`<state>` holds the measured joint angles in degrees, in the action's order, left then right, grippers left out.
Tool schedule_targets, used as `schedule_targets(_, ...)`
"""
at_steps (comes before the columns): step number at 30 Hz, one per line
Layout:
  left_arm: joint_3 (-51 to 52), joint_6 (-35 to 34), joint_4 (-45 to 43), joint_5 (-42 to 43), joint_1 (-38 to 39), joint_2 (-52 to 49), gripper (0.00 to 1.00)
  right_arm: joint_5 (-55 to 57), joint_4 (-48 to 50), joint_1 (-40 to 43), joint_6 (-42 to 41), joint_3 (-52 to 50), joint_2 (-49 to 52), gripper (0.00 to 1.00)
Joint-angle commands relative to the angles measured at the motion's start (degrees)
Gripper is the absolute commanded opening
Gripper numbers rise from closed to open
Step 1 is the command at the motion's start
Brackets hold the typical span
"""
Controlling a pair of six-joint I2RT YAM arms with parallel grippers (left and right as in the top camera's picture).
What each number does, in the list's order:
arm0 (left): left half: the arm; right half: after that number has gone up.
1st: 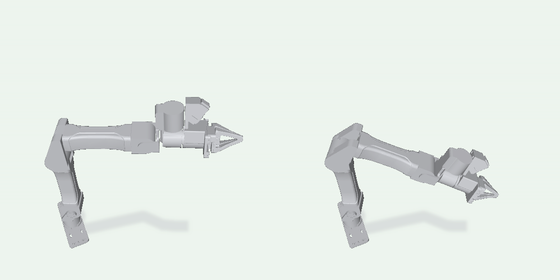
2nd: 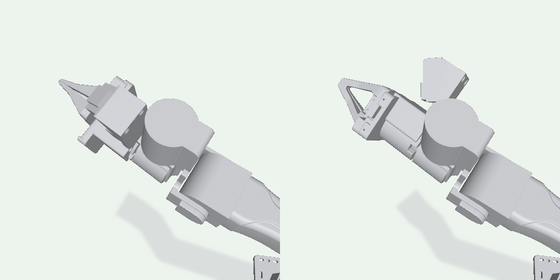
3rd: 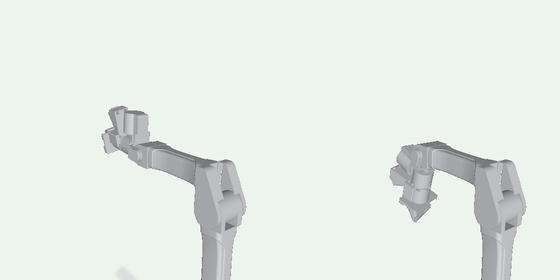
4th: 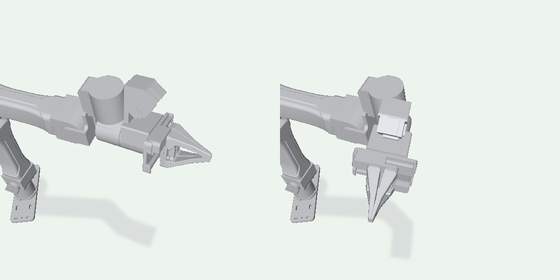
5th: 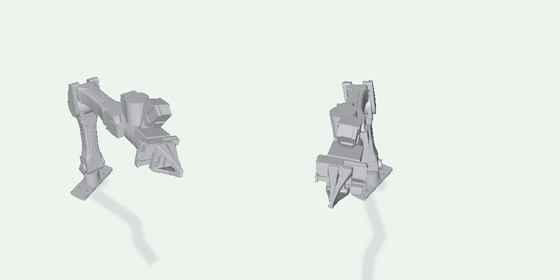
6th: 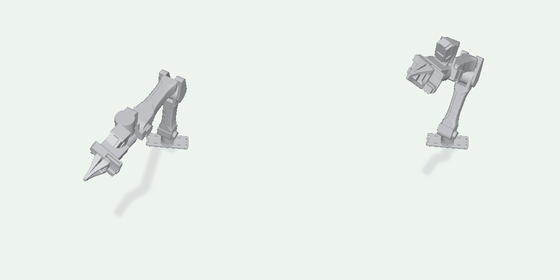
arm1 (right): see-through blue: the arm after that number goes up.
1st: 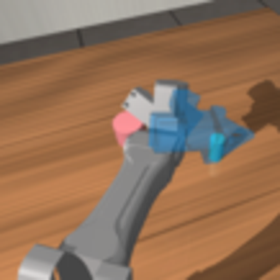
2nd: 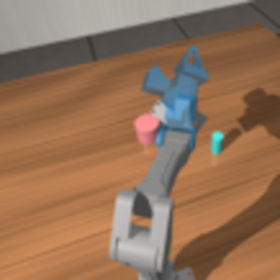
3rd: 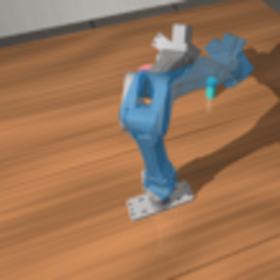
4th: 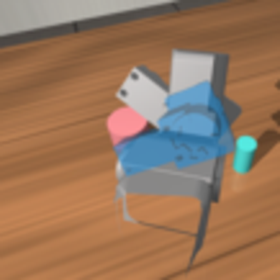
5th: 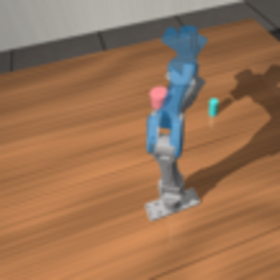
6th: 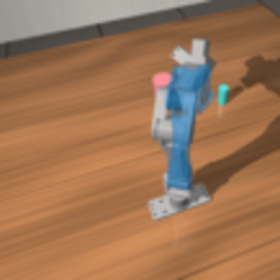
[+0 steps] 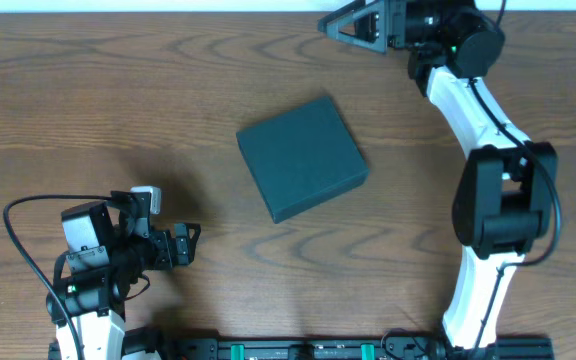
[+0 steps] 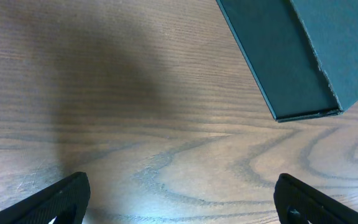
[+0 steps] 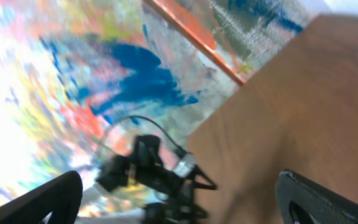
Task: Pack container
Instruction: 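Bring the right gripper over the closed lid and press down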
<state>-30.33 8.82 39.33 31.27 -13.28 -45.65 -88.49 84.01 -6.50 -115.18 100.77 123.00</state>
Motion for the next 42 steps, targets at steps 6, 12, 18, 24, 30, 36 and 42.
schedule_targets(6,0.07,-0.24,0.11,-0.22,0.28,0.0,0.95,7.21,-21.11,0.33,-2.03,0.37,-3.28,0.99)
schedule_targets(12,0.07,-0.26,0.11,-0.22,0.28,0.0,0.95,18.93,-39.34,-0.37,1.97,0.39,-3.54,0.99)
schedule_targets(18,0.07,-0.24,0.11,-0.22,0.28,0.0,0.95,31.8,-56.19,-1.84,21.73,0.5,-6.1,0.99)
schedule_targets(24,0.07,-0.24,0.11,-0.22,0.28,0.0,0.95,44.39,-89.55,-5.81,63.43,0.5,-15.34,0.99)
schedule_targets(30,0.07,-0.24,0.11,-0.22,0.28,0.0,0.95,63.12,-110.84,-12.72,92.65,0.5,-23.63,0.99)
schedule_targets(36,0.07,-0.26,0.11,-0.22,0.28,0.0,0.95,72.83,-120.3,-21.35,109.61,0.5,-24.44,0.99)
schedule_targets(42,0.07,-0.24,0.11,-0.22,0.28,0.0,0.96,72.3,-129.72,-27.19,112.8,0.46,-23.65,0.73)
